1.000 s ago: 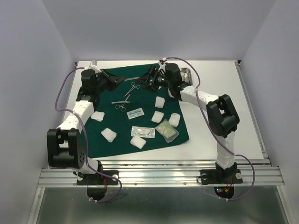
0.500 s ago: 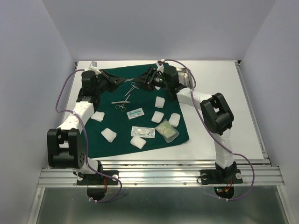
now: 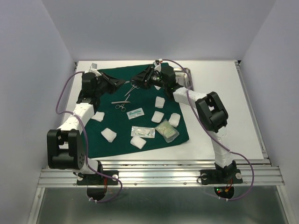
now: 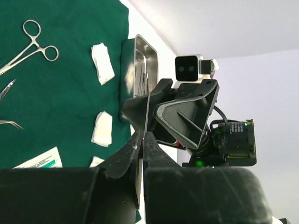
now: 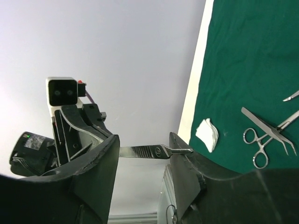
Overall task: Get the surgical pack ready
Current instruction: Place the medical item in the container.
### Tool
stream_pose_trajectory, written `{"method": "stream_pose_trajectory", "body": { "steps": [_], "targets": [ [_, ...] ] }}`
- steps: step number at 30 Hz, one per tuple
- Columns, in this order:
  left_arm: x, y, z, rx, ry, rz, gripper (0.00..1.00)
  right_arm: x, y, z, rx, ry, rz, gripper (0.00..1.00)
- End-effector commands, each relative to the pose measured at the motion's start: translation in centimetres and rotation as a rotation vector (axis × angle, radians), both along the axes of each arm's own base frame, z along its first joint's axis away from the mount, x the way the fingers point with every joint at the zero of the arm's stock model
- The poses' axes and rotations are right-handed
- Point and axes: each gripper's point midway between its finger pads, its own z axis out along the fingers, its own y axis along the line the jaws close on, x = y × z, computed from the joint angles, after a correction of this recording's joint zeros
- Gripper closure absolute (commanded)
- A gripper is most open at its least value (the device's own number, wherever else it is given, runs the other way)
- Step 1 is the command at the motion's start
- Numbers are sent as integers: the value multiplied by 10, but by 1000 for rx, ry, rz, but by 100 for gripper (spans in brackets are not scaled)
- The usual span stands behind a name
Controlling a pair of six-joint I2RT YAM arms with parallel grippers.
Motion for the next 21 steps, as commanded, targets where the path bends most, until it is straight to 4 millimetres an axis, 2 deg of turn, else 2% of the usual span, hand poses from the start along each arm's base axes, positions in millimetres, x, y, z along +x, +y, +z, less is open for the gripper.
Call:
{"method": "stream_pose_trajectory", "body": {
  "steps": [1, 3, 16, 19, 20, 21],
  "targets": [
    [-5, 0, 28, -5, -98, -5, 100, 1, 9, 45, 100, -94, 13, 50],
    [-5, 0, 29, -7, -102, -4, 100, 3, 10, 47, 110, -87, 11, 53],
    [-10, 1, 24, -7, -94, -4, 100, 5, 7, 51, 129, -91, -15, 89],
    [-12, 1, 21, -4, -86, -5, 83, 7, 7, 54, 133, -97, -23, 99],
    [-13, 1, 21, 3, -90, -5, 63, 7, 7, 55, 134, -99, -23, 99],
    [-14, 2, 19, 9, -82, -2, 51, 7, 7, 55, 134, -101, -23, 99]
  ]
}}
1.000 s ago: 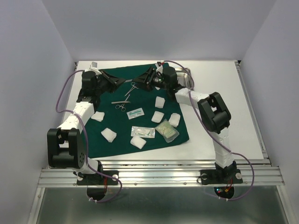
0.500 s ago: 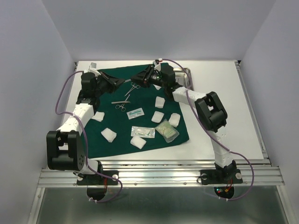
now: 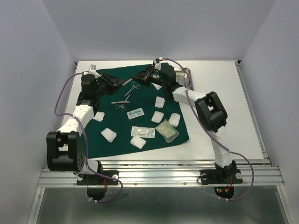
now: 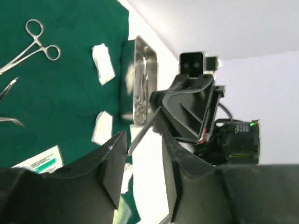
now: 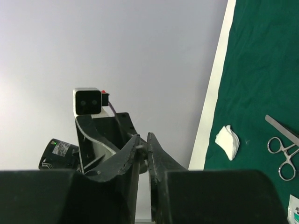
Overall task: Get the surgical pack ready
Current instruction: Place the medical item in the container.
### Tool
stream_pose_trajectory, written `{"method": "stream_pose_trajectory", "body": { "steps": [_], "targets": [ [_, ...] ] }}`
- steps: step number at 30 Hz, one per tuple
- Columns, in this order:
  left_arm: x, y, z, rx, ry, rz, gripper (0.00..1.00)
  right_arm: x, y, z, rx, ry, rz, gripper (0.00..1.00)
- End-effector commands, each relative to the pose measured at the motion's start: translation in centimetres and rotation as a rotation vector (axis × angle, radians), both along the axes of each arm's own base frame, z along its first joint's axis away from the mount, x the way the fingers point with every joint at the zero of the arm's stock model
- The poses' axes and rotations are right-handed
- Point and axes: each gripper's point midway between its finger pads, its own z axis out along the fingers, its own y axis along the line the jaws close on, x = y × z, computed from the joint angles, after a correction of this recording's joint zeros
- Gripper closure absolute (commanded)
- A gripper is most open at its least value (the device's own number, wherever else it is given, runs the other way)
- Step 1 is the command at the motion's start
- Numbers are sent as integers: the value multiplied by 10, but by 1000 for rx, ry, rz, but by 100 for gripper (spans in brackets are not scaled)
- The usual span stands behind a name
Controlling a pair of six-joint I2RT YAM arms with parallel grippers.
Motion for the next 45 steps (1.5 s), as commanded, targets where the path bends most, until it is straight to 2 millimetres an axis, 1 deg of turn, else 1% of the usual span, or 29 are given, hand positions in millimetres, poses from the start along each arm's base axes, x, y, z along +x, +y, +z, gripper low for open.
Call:
{"method": "stream_pose_trajectory", "body": {
  "steps": [1, 2, 4, 5, 6, 8, 9, 10, 11, 12, 15, 16, 18, 19, 21, 22, 23, 25, 27, 28, 29, 30, 31, 32, 33, 34, 40, 43, 45],
  "targets": [
    [-10, 0, 15, 28, -63, -11, 39, 0, 4, 34, 41, -129, -12, 99],
    [-11, 1, 17, 42, -71, -9, 20, 4, 0, 33, 40, -128, -21, 99],
    [-12, 4, 18, 50, -67, -5, 12, 3, -1, 33, 36, -127, -18, 99],
    [-12, 11, 22, 54, -78, 10, 9, 6, -6, 28, 26, -119, -26, 99],
    [-11, 16, 21, 68, -78, 22, 9, 10, -13, 27, 14, -117, -37, 99],
    [-12, 21, 28, 83, -92, 30, 8, 13, -23, 21, -19, -109, -44, 99],
    [-10, 37, 27, 99, -86, 64, 8, 18, -34, 14, -73, -108, -61, 99],
    [-10, 43, 27, 106, -84, 76, 8, 22, -41, 11, -106, -112, -70, 99],
    [-11, 46, 32, 112, -94, 84, 8, 24, -48, 7, -142, -111, -74, 99],
    [-11, 53, 32, 122, -90, 97, 8, 32, -65, 0, -217, -119, -92, 99],
    [-13, 61, 35, 134, -91, 114, 8, 46, -98, -8, -326, -121, -131, 99],
    [-13, 63, 38, 141, -99, 117, 9, 55, -122, -12, -391, -122, -156, 99],
    [-14, 65, 39, 152, -97, 121, 9, 65, -145, -16, -471, -123, -178, 99],
    [-14, 66, 42, 161, -104, 127, 9, 73, -166, -25, -566, -102, -190, 99],
    [-13, 67, 42, 166, -104, 131, 10, 79, -186, -30, -644, -95, -203, 99],
    [-13, 68, 42, 171, -102, 132, 11, 76, -197, -39, -706, -80, -196, 99],
    [-12, 69, 41, 184, -97, 132, 12, 82, -215, -41, -758, -77, -226, 99],
    [-10, 72, 41, 202, -91, 137, 13, 84, -232, -45, -803, -70, -238, 99],
    [-8, 76, 42, 217, -92, 143, 13, 88, -251, -55, -871, -47, -240, 99],
    [-8, 77, 43, 220, -93, 144, 13, 89, -254, -59, -898, -43, -239, 99],
    [-6, 77, 43, 223, -94, 145, 14, 94, -259, -56, -927, -53, -262, 99],
    [-6, 78, 43, 225, -94, 144, 15, 95, -262, -59, -948, -54, -259, 99],
    [-6, 77, 43, 225, -92, 137, 16, 93, -265, -73, -987, -34, -231, 99],
    [-5, 76, 42, 225, -90, 134, 16, 93, -267, -77, -1007, -29, -224, 99],
    [-4, 77, 41, 226, -90, 133, 16, 93, -268, -71, -1024, -45, -207, 99],
    [-4, 75, 40, 222, -88, 126, 16, 95, -268, -84, -1040, -28, -185, 99],
    [-3, 74, 35, 216, -78, 115, 17, 97, -267, -94, -1051, -42, -164, 99],
    [-3, 74, 34, 216, -75, 112, 17, 98, -271, -104, -1078, -27, -160, 99],
    [-3, 74, 35, 213, -75, 113, 17, 99, -270, -112, -1108, -23, -161, 99]
  ]
}}
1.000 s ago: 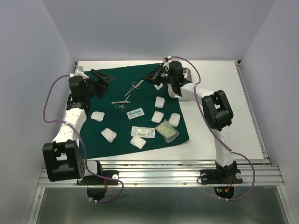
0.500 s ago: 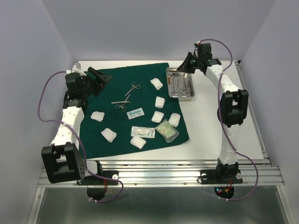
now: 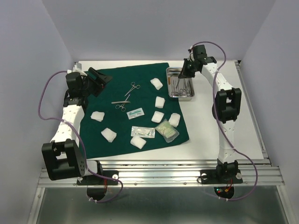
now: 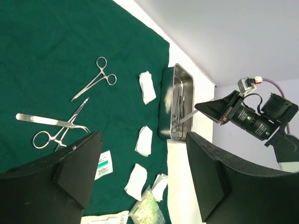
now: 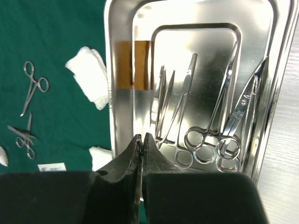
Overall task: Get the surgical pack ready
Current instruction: Place the medical item in the container.
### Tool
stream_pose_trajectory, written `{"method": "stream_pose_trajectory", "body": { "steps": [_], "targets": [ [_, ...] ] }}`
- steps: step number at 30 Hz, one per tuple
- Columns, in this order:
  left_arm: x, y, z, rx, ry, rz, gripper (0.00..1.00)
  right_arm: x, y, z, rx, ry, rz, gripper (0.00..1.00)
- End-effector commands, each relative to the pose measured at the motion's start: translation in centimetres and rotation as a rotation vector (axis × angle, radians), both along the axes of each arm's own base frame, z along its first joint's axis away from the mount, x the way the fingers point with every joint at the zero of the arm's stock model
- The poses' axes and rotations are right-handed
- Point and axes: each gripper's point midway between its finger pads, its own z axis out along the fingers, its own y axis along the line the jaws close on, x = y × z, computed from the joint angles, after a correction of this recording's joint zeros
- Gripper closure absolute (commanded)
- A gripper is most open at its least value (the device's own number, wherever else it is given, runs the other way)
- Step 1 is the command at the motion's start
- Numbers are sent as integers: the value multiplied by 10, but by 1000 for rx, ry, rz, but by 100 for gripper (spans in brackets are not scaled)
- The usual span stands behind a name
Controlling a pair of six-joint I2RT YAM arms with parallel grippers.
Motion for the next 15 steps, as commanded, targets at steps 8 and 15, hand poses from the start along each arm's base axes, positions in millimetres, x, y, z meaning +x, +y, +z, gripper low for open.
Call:
{"method": "stream_pose_trajectory", "body": {
  "steps": [8, 15],
  "targets": [
    [3, -1, 23, 14, -71, -24, 17, -1, 27, -23, -139, -25, 57, 99],
    [-1, 0, 24, 32, -67, -22, 17, 3, 35, -16, -150, -57, 29, 47]
  ]
}}
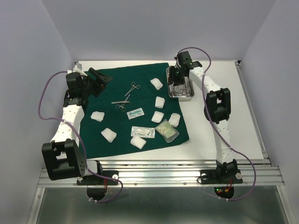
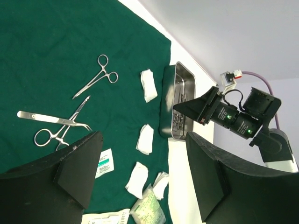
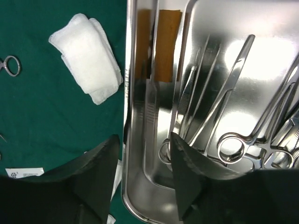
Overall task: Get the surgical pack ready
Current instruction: Place the medical item in the container, then adjust the medical item in the surgical kit.
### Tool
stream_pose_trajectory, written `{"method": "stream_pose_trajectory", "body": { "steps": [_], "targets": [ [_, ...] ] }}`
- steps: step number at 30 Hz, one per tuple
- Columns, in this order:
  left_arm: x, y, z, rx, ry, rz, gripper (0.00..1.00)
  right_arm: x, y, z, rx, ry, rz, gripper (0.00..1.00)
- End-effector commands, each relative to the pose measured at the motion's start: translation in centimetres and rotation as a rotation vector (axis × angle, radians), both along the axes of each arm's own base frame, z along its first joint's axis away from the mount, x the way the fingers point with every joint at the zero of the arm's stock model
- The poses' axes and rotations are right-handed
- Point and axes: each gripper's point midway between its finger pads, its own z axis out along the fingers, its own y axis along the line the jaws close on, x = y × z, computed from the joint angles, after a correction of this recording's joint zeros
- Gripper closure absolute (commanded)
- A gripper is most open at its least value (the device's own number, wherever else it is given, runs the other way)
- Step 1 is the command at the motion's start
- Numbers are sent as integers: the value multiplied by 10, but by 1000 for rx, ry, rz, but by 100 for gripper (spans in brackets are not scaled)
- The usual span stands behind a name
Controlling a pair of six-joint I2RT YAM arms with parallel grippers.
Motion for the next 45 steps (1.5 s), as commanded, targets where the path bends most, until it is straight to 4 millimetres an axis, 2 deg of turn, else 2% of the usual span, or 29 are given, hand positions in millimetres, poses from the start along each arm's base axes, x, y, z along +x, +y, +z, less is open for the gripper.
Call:
{"method": "stream_pose_trajectory", "body": {
  "steps": [1, 2, 3, 5, 7, 10, 11, 12, 13, 16, 17, 18, 19, 20, 21, 23, 26, 27, 29, 30, 34, 41, 45],
  "targets": [
    [-1, 1, 26, 36, -72, -12, 17, 23, -6, 40, -1, -136, -50, 44],
    [-1, 2, 25, 40, -72, -9, 16, 22, -8, 39, -6, -139, -60, 42],
    [-1, 3, 24, 45, -67, -6, 16, 24, -9, 57, 1, -180, -72, 42],
    [-1, 3, 23, 49, -62, -6, 17, 23, -11, 66, 4, -197, -79, 42],
    [-1, 5, 18, 60, -47, -2, 16, 22, -12, 83, 14, -230, -86, 43],
    [0, 18, -6, 108, 56, 53, 17, 17, -10, 98, 19, -264, -90, 44],
    [3, 21, -11, 125, 87, 66, 19, 11, -4, 94, 12, -258, -83, 45],
    [3, 26, -20, 140, 124, 78, 20, 13, -5, 105, 16, -284, -91, 46],
    [2, 31, -35, 168, 185, 91, 21, 5, 8, 109, 23, -300, -69, 47],
    [-3, 38, -53, 200, 256, 112, 24, -9, 33, 113, 23, -327, -24, 49],
    [-6, 40, -61, 210, 281, 116, 25, -18, 52, 112, 6, -335, 9, 49],
    [-7, 42, -65, 222, 292, 126, 26, -23, 62, 109, -6, -338, 25, 49],
    [-8, 47, -69, 243, 305, 146, 26, -34, 84, 105, -15, -341, 77, 49],
    [-9, 47, -72, 253, 315, 144, 26, -32, 83, 102, -27, -341, 73, 49],
    [-10, 48, -80, 277, 337, 123, 27, -37, 93, 98, -52, -346, 83, 48],
    [-4, 41, -94, 312, 390, 58, 29, -41, 107, 86, -48, -324, 104, 48],
    [-8, 33, -117, 392, 474, -43, 30, -42, 112, 80, -25, -302, 106, 46],
    [-5, 22, -125, 413, 493, -74, 30, -45, 116, 80, -22, -299, 113, 45],
    [1, 16, -132, 470, 499, -86, 29, -46, 117, 79, -14, -297, 106, 45],
    [2, -2, -134, 498, 497, -124, 29, -48, 116, 76, -18, -290, 107, 45],
    [8, -22, -150, 588, 532, -167, 29, -53, 109, 78, -35, -289, 100, 44],
    [16, -52, -151, 700, 491, -265, 29, -58, 100, 75, -64, -283, 90, 43],
    [22, -48, -150, 789, 511, -246, 29, -61, 99, 75, -60, -278, 89, 43]
  ]
}}
